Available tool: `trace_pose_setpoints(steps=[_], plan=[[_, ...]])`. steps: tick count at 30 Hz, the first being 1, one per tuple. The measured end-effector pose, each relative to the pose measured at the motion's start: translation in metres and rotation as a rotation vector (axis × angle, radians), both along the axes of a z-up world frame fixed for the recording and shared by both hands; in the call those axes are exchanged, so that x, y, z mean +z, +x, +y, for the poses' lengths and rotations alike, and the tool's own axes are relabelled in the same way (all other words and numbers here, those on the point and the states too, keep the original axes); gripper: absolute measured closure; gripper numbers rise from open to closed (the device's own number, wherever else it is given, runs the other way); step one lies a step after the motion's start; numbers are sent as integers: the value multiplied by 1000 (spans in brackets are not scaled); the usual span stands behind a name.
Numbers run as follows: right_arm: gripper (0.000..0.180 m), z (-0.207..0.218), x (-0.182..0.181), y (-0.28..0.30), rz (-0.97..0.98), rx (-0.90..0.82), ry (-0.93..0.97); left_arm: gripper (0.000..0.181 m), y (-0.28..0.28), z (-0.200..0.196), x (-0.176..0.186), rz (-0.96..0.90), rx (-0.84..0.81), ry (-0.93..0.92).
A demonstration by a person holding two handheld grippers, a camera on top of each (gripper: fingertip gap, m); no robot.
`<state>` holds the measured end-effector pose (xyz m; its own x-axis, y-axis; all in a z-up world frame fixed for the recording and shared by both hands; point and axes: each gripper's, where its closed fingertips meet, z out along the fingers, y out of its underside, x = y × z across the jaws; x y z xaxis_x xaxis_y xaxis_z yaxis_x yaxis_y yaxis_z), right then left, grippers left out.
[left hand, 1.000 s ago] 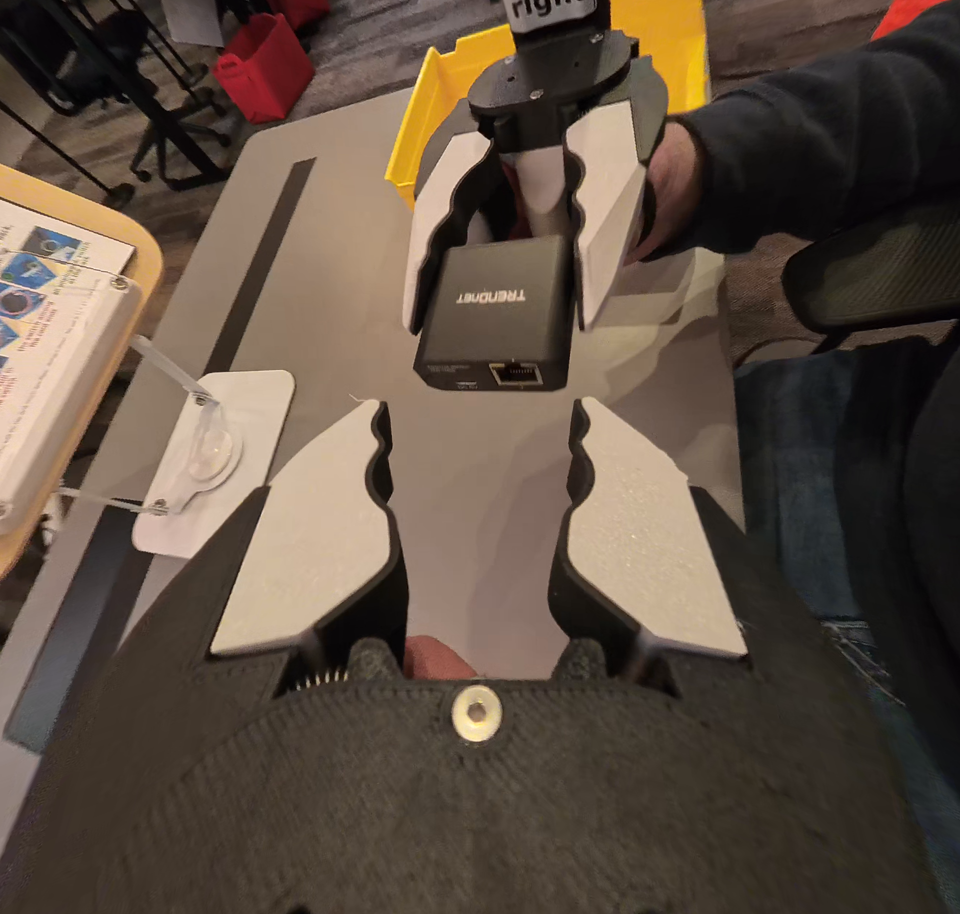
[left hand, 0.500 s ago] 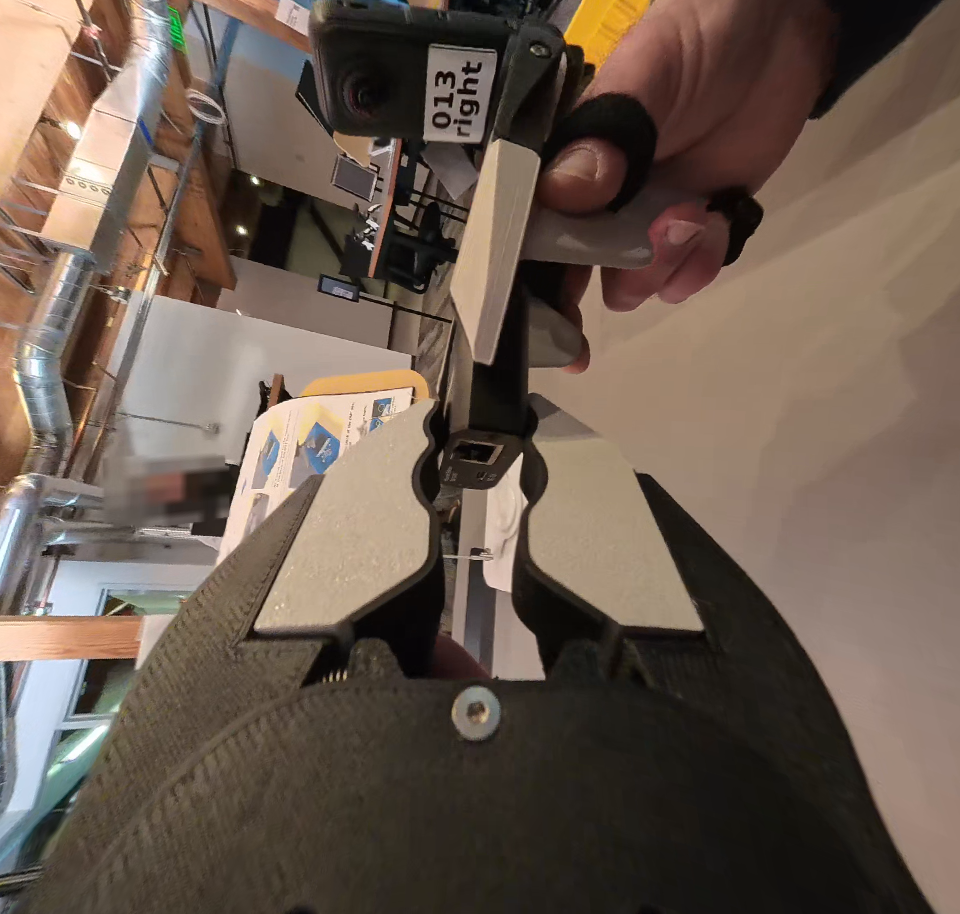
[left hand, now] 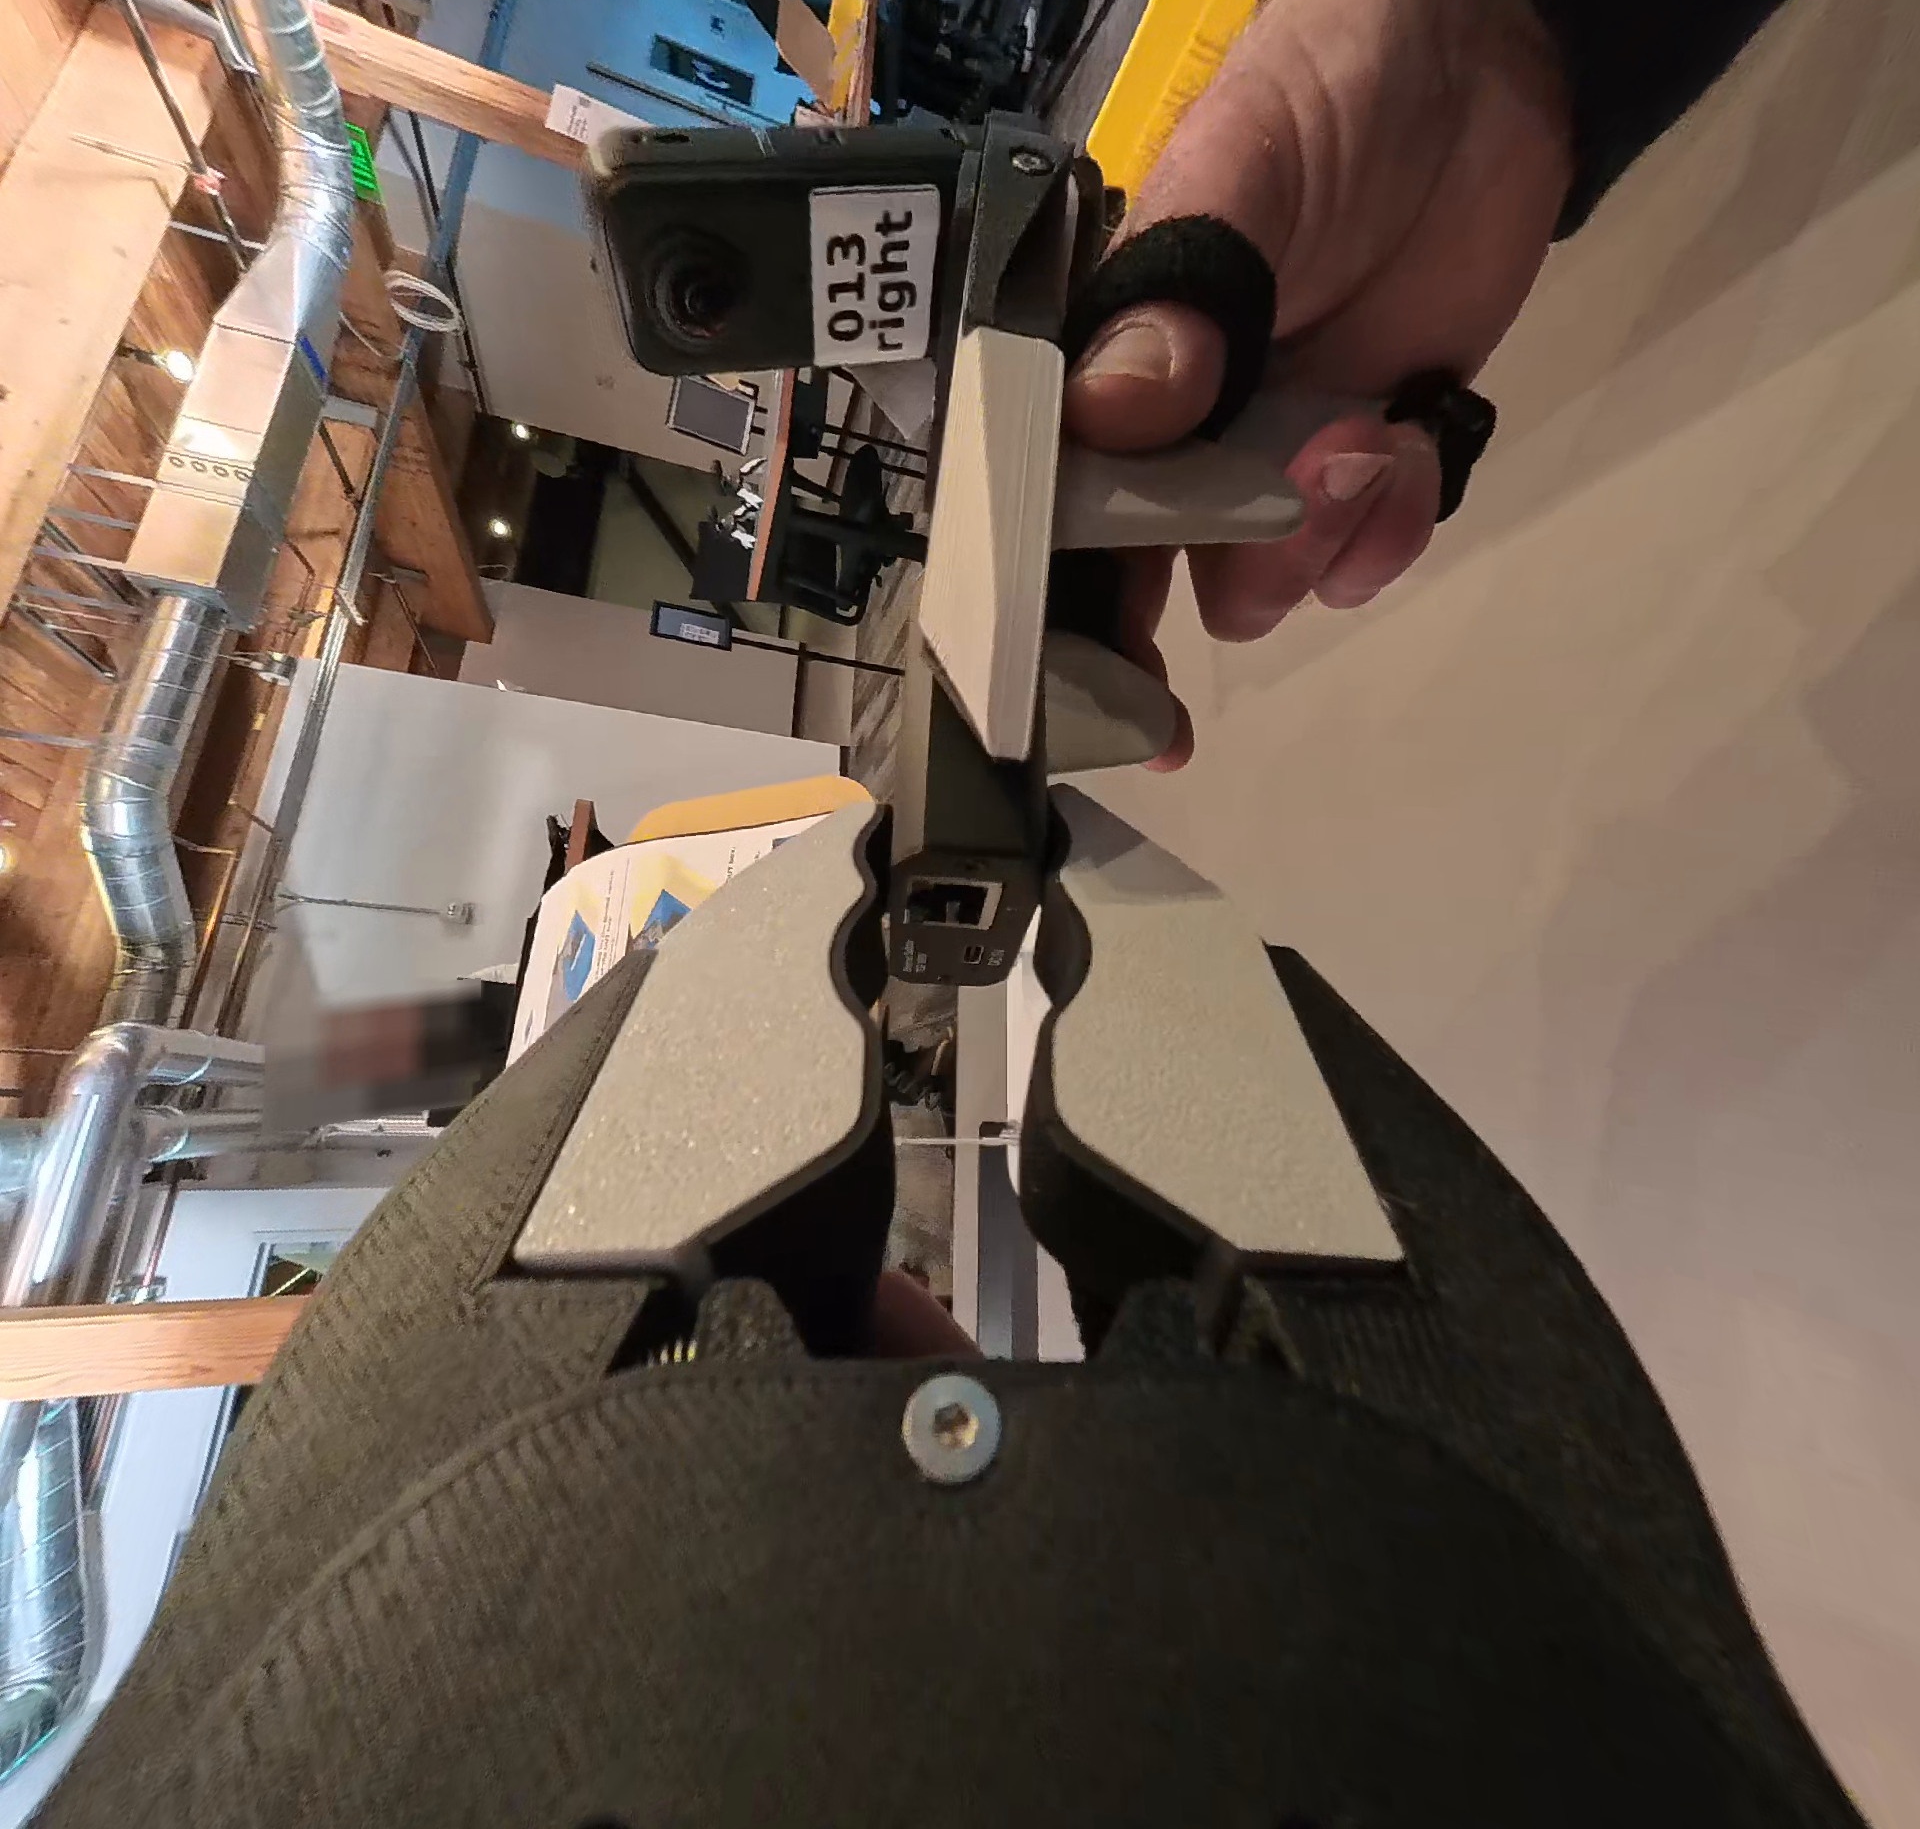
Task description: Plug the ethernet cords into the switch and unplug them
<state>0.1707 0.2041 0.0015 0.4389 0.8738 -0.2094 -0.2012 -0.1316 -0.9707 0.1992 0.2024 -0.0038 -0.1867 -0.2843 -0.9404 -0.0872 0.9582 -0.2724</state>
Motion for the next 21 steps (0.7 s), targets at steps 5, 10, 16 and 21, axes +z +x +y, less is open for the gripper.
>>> trace_pose_setpoints(steps=[5, 10, 16, 21], plan=[[121, 0, -2, -1, -6, 17, -15, 157, 0, -1, -1, 26, -10, -3], [120, 2, -5, 1, -23, -5, -17, 155, 2, 3, -4, 59, 9, -37], [121, 1, 3, 12, 81, 8, -5, 135, -3, 10, 6, 29, 39, -78], [120, -17, 19, 27, 234, 85, 87, 135, -25, 30, 24, -20, 133, -136]])
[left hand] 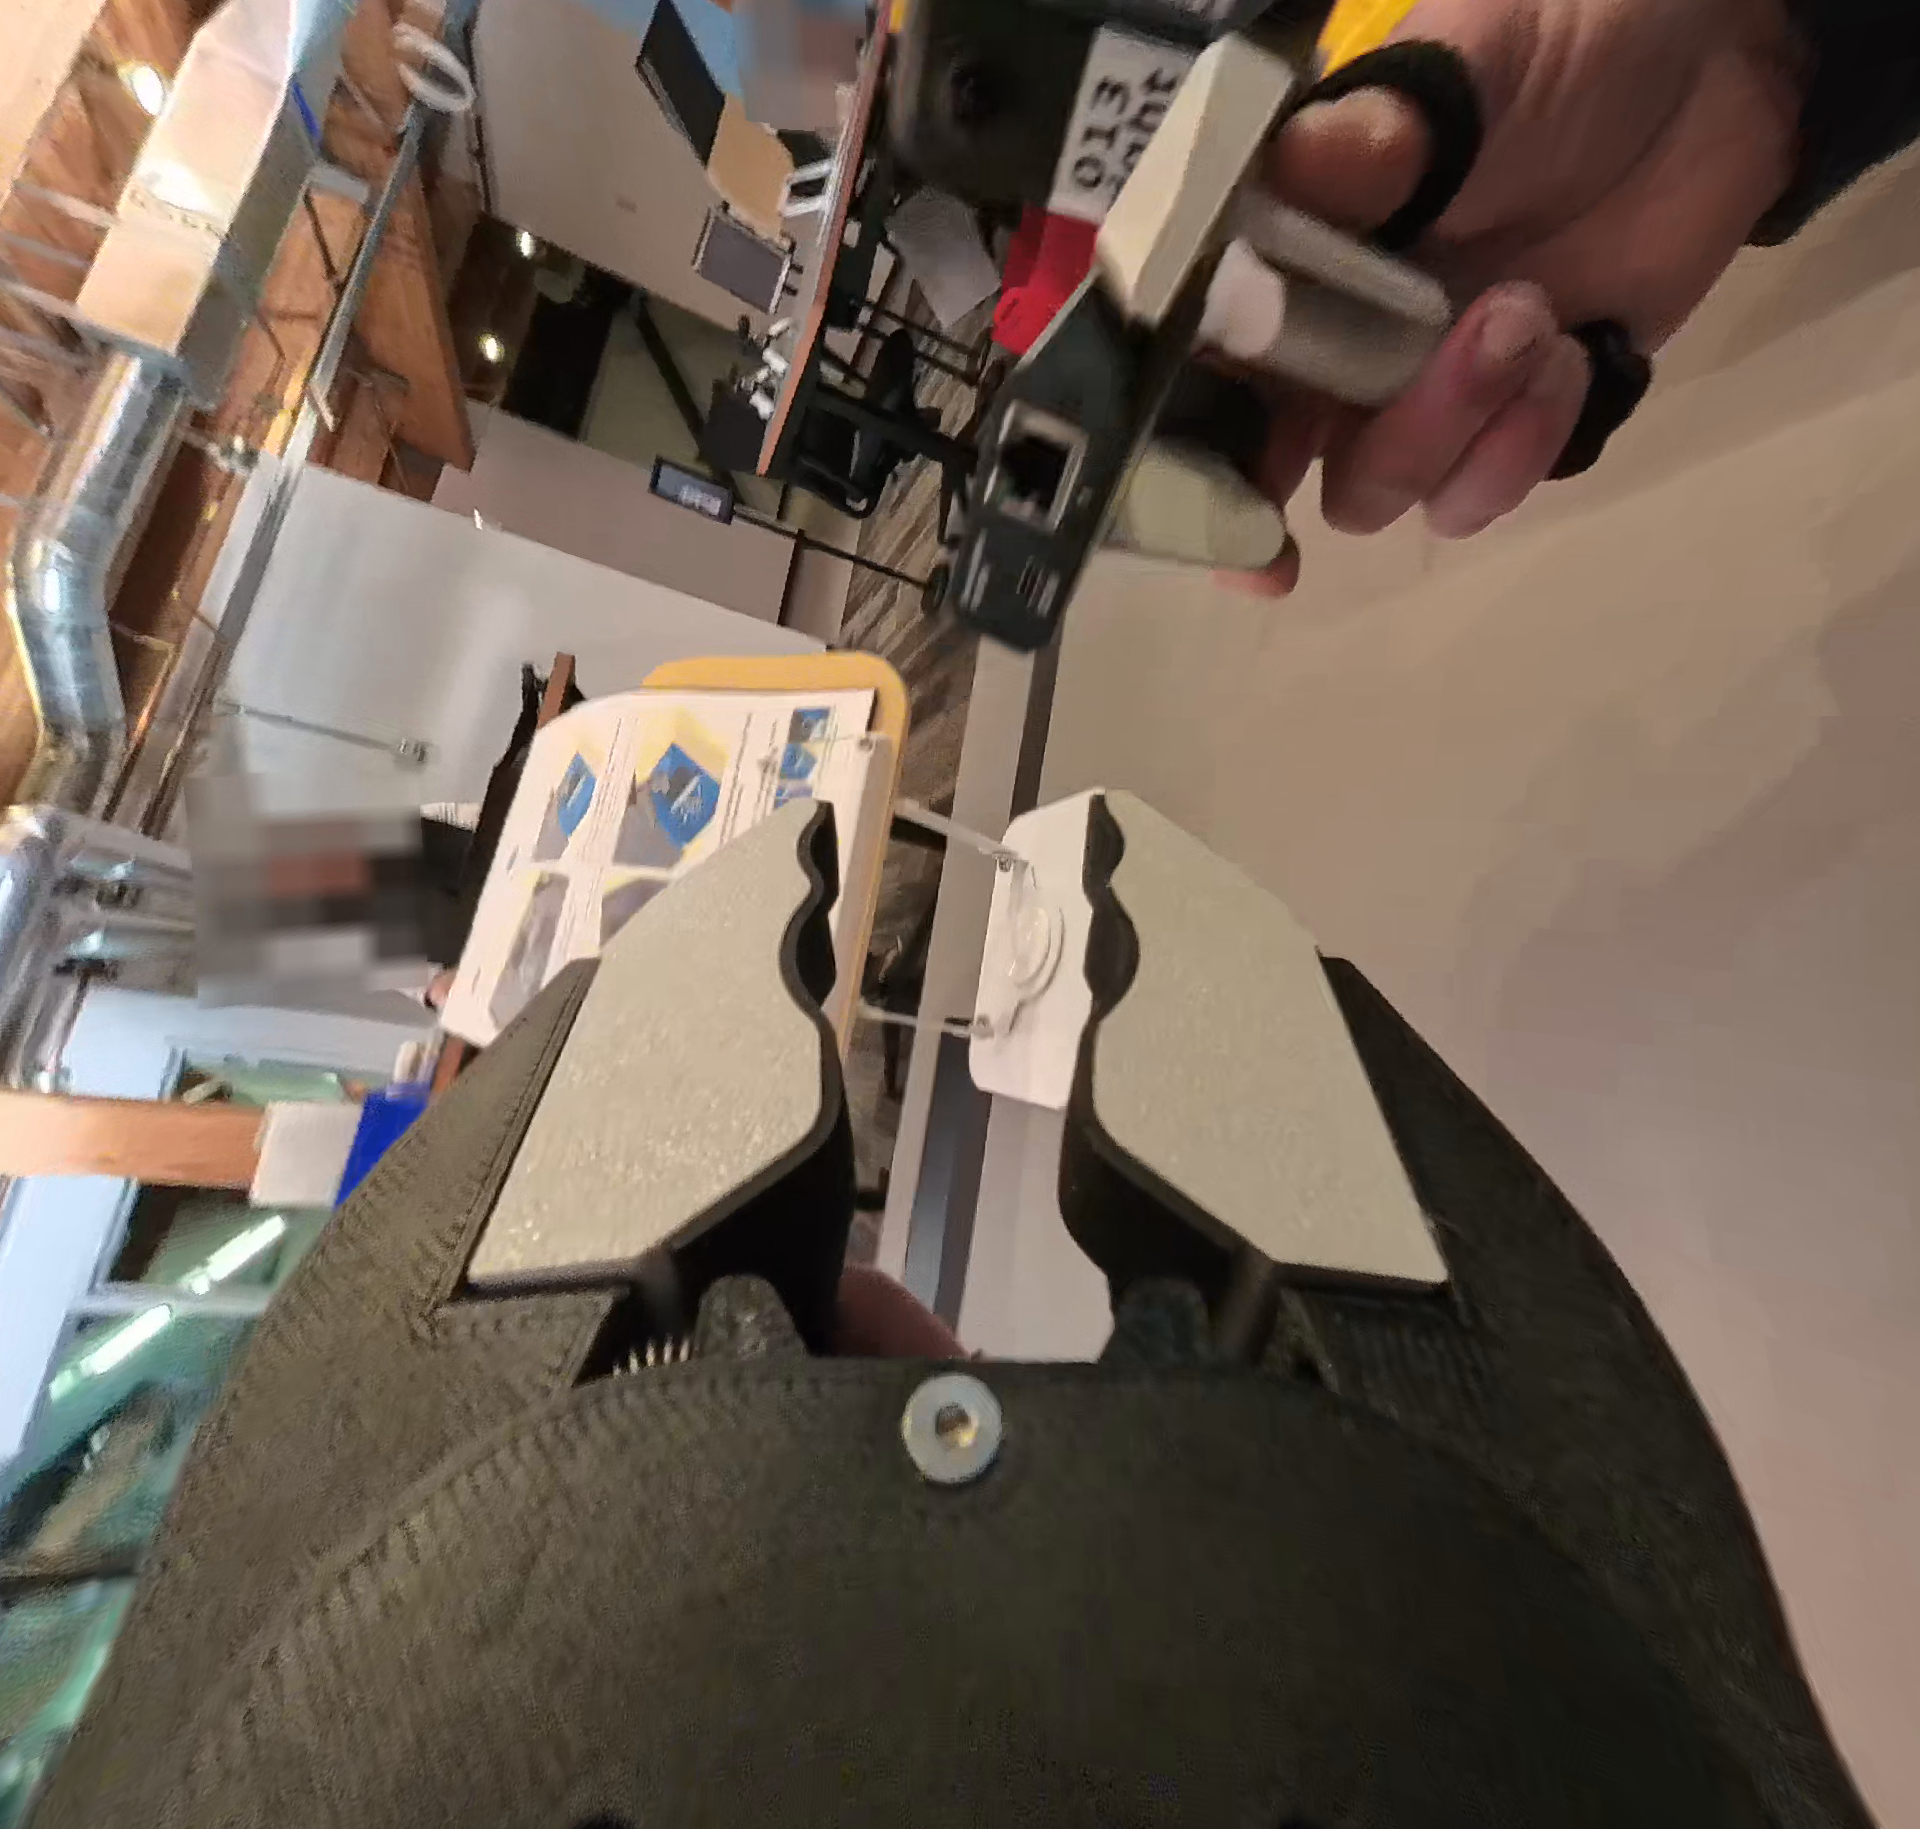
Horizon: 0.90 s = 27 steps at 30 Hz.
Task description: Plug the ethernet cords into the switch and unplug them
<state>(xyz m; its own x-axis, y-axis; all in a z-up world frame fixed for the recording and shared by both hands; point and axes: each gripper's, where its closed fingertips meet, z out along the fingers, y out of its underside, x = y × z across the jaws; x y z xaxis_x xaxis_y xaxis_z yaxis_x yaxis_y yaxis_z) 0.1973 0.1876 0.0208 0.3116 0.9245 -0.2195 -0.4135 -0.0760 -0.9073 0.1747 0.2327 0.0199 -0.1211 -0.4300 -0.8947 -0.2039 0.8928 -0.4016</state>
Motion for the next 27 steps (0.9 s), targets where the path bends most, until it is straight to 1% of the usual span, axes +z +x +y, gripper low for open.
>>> trace_pose_setpoints(steps=[4, 6, 10, 13, 15, 17, 19, 21, 24, 27], plan=[[120, -3, 1, 9, 24, -10, 19, 140, -31, 23, 2, 13, 105, -119], [121, -1, -2, 11, 8, -30, 12, 140, -55, 43, 6, 6, 186, -128], [121, 0, -12, 13, -62, -77, 7, 148, -124, 93, 20, -14, 422, -121], [121, 4, -21, 13, -98, -100, -13, 150, -181, 125, 23, -3, 597, -157], [121, 5, -25, 14, -104, -106, -25, 147, -216, 143, 11, 62, 703, -180], [121, 7, -30, 13, -124, -117, -34, 146, -244, 154, -7, 130, 773, -208], [121, 7, -34, 12, -144, -129, -38, 146, -267, 166, -31, 205, 832, -240], [121, 7, -36, 11, -151, -131, -40, 146, -288, 183, -54, 266, 899, -228], [121, 7, -41, 10, -158, -136, -51, 143, -308, 209, -90, 365, 942, -210], [121, 8, -45, 10, -160, -140, -64, 142, -313, 230, -124, 442, 917, -222]])
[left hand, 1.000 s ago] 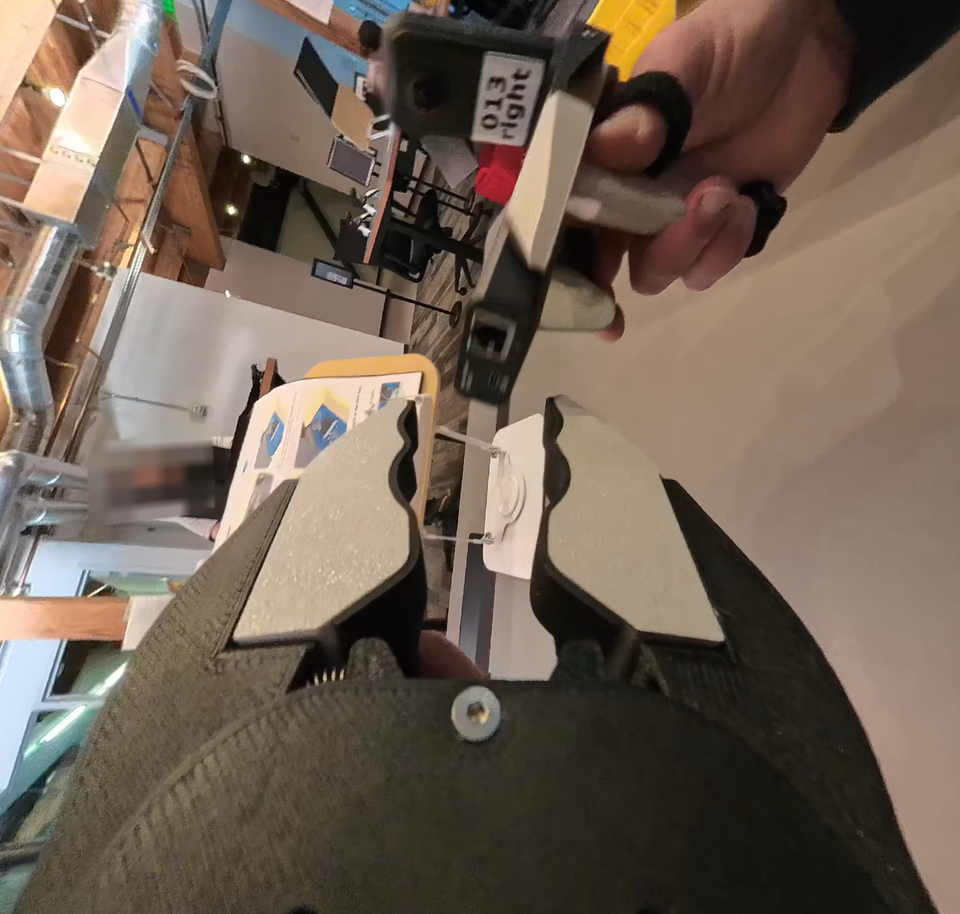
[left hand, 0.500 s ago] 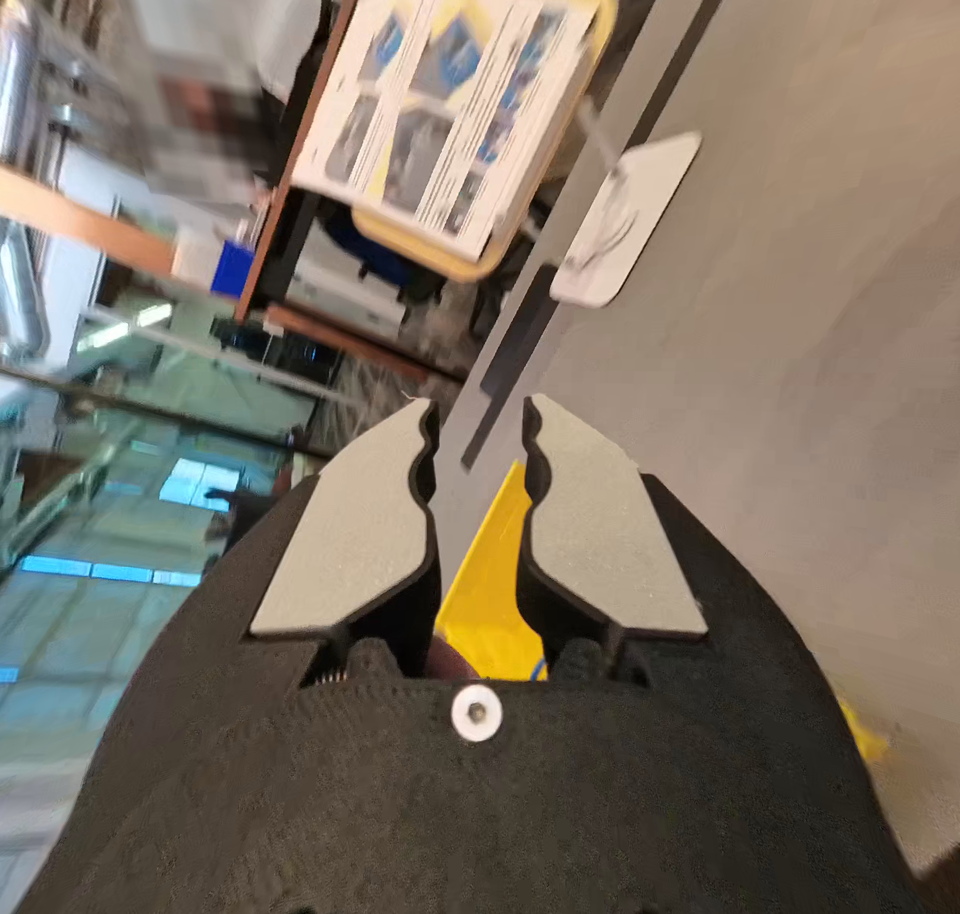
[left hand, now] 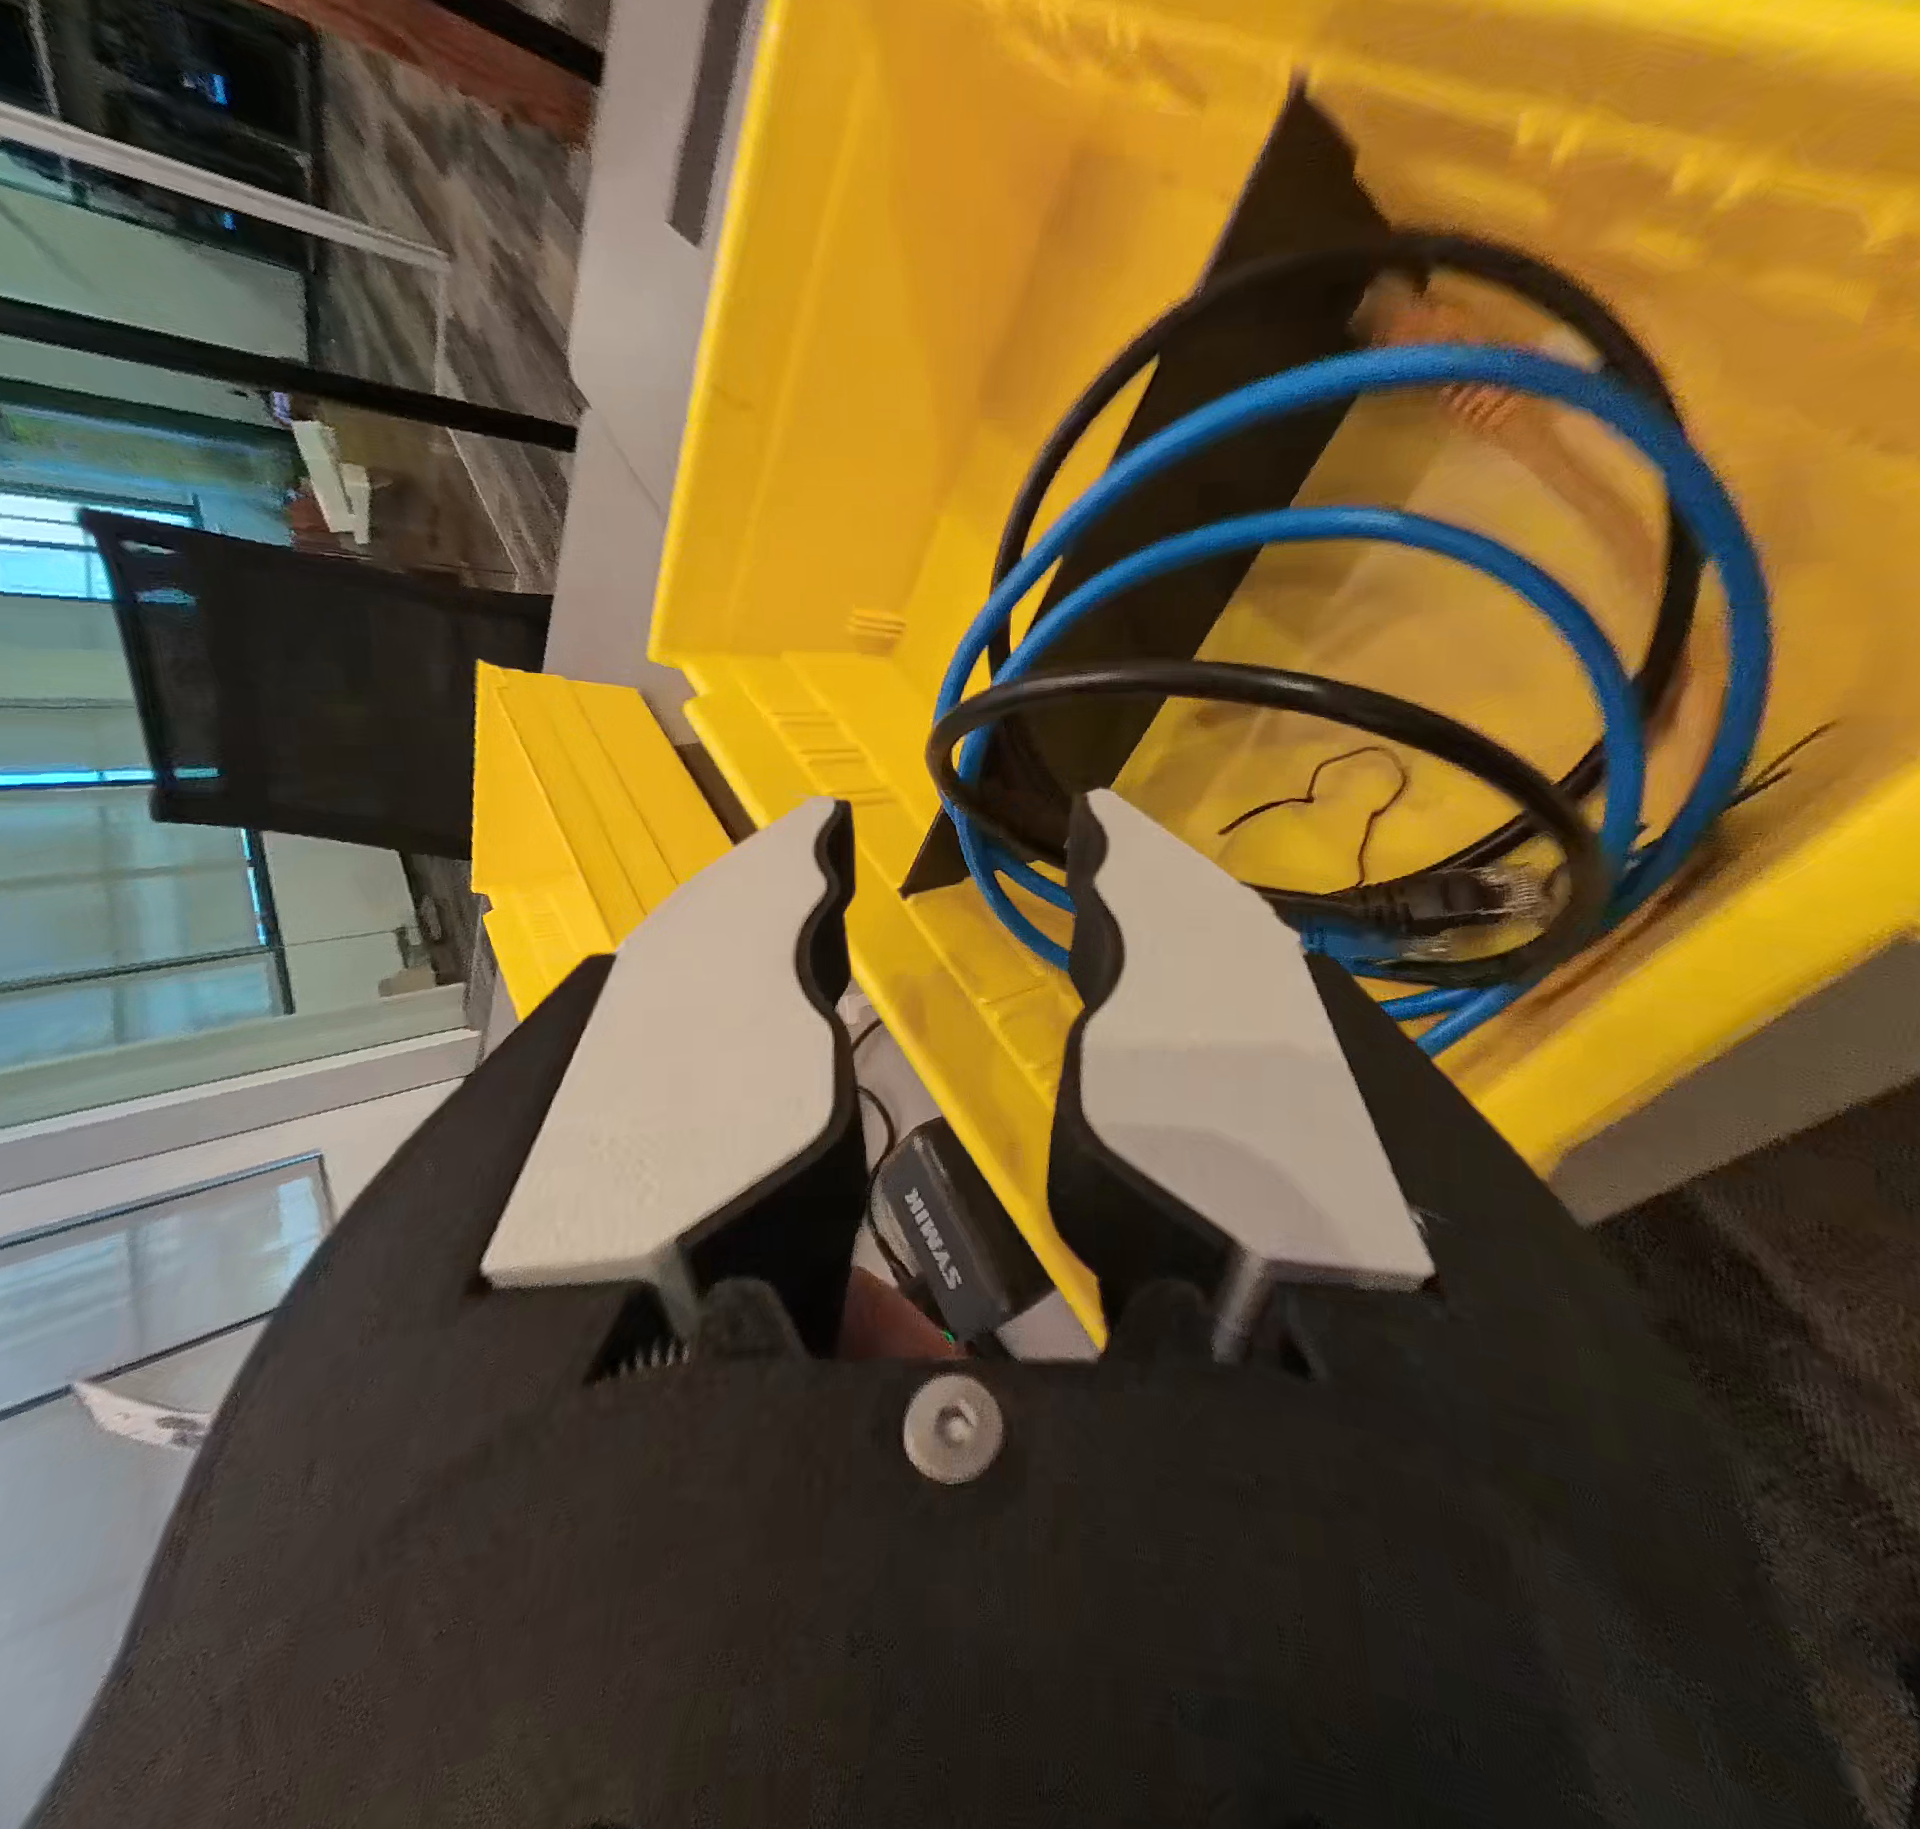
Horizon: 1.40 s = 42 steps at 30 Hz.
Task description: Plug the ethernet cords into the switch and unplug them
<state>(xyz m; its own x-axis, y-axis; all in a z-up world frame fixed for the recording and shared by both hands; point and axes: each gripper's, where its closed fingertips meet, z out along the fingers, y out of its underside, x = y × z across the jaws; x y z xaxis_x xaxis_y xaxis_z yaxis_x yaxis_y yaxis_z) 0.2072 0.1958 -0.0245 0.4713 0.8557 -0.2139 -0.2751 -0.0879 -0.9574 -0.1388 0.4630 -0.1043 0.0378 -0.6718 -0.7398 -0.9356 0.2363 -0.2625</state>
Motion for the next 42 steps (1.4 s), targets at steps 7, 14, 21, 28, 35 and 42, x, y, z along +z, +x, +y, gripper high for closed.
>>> trace_pose_setpoints(steps=[7, 14, 21, 28, 35, 42], plan=[[121, 2, -9, 3, 0, -13, -23, 142, 10, 28, -16, 6, -65, -58], [121, 4, -13, 9, 4, -23, -37, 155, 28, 26, 21, -69, -123, -225], [121, 6, -15, 3, 11, -9, -35, 131, 31, 35, -33, 332, -64, -428], [121, 1, -16, 11, 18, -22, -32, 162, 29, 37, -46, 486, -37, -495], [121, 0, -18, 20, 35, -36, -28, 170, 29, 36, -28, 462, -45, -402], [121, 0, -16, 19, 39, -37, -19, 174, 22, 25, 7, 371, -60, -334]])
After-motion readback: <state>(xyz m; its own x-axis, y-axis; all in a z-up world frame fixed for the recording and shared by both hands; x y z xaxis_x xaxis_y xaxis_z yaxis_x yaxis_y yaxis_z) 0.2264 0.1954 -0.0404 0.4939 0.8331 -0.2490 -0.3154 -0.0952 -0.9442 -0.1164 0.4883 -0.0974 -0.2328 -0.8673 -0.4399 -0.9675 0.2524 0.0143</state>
